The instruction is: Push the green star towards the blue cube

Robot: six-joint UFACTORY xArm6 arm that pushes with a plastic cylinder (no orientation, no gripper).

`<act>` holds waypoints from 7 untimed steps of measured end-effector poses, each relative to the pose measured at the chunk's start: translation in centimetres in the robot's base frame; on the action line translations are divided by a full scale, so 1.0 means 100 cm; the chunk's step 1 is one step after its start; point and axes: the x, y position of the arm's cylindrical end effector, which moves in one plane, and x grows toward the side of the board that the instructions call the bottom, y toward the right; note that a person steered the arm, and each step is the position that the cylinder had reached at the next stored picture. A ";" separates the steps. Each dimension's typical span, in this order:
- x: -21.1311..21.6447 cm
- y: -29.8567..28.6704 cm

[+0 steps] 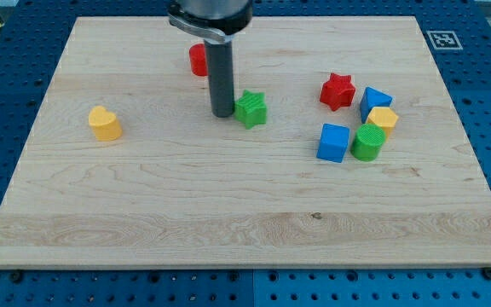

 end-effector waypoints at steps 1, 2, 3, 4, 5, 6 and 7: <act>0.003 0.014; -0.036 0.014; -0.046 0.020; -0.021 0.025; -0.008 0.027; -0.008 0.034; -0.002 0.052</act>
